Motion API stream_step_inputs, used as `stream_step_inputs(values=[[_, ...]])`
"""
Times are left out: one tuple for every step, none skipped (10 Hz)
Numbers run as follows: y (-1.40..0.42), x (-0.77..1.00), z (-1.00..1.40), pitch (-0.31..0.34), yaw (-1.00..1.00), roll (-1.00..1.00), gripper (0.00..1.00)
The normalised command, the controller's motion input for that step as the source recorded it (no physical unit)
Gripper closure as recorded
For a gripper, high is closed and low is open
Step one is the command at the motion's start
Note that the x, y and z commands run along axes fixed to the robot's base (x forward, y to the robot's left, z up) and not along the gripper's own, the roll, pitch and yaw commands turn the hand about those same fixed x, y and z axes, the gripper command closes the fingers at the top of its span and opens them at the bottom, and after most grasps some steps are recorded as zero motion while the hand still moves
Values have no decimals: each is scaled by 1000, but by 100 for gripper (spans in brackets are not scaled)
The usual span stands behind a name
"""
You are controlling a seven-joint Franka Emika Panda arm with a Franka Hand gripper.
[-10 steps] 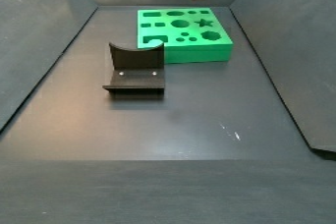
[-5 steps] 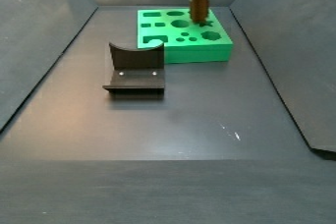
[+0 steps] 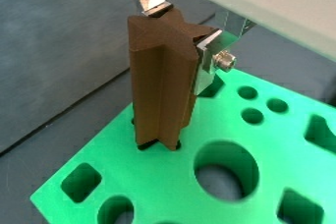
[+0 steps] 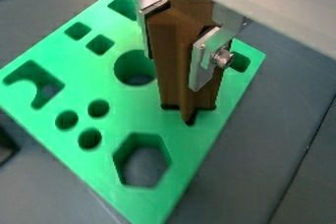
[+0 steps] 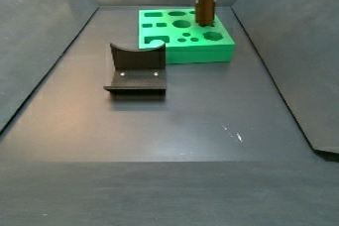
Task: Insert the star object.
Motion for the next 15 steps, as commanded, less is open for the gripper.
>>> stream_step_inputs(values=[[0, -171, -366, -221, 309, 160, 100], [0, 0, -637, -146, 320, 257, 100], [0, 186, -554, -50, 449, 327, 100], [9, 111, -471, -79, 614, 287, 100], [11, 100, -483, -71, 631, 289, 100], [-37, 194, -709, -39, 506, 271, 100], [-74, 180, -949, -60, 389, 144, 100], [-166, 123, -1000, -31, 380, 89, 100], [-286, 126, -1000, -6, 326, 47, 100], [-371, 129, -1000, 0, 263, 27, 100], [-489, 146, -1000, 0, 97, 19, 100], [-489, 143, -1000, 0, 97, 20, 100], [-494, 143, -1000, 0, 97, 17, 100], [-406, 146, -1000, 0, 174, 4, 100], [0, 0, -494, -190, 63, -116, 100]])
